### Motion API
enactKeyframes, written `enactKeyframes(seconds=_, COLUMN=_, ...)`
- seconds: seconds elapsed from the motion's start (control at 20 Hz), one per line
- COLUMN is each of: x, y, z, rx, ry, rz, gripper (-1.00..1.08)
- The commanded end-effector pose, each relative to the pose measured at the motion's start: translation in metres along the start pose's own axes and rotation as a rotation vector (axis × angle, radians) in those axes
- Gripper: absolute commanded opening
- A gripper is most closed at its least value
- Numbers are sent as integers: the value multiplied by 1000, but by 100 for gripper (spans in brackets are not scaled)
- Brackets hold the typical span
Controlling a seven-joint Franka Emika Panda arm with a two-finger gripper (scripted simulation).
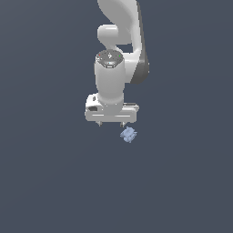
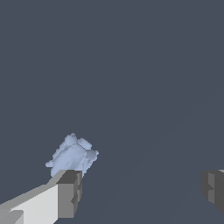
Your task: Pick up the object and move it to a goal position.
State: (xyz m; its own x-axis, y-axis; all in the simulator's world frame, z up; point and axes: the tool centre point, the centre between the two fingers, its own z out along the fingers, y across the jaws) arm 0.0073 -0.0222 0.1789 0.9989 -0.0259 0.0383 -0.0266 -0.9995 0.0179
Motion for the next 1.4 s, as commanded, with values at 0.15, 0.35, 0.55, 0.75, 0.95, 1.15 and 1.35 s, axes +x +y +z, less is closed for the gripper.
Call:
enactKeyframes(seconds=0.15, x=-1, y=-2, z=1, rx=-2, ry=-5, rz=-6, gripper=100)
enactKeyframes(seconds=0.35, x=-4, y=-9, z=6, rx=-8, ry=-21, rz=-24, gripper=100)
enactKeyframes(seconds=0.55, x=-5, y=-11, z=8, rx=-10, ry=-26, rz=-28, gripper=100)
enactKeyframes(seconds=0.75, x=-4, y=-10, z=7, rx=-10, ry=-25, rz=-30, gripper=100)
enactKeyframes(seconds=0.95, x=-5, y=-11, z=8, rx=-9, ry=-25, rz=-20, gripper=100)
enactKeyframes(seconds=1.15, x=-6, y=-15, z=12, rx=-7, ry=-26, rz=10, gripper=100)
enactKeyframes(seconds=1.35, x=-8, y=-22, z=18, rx=-4, ry=-27, rz=58, gripper=100)
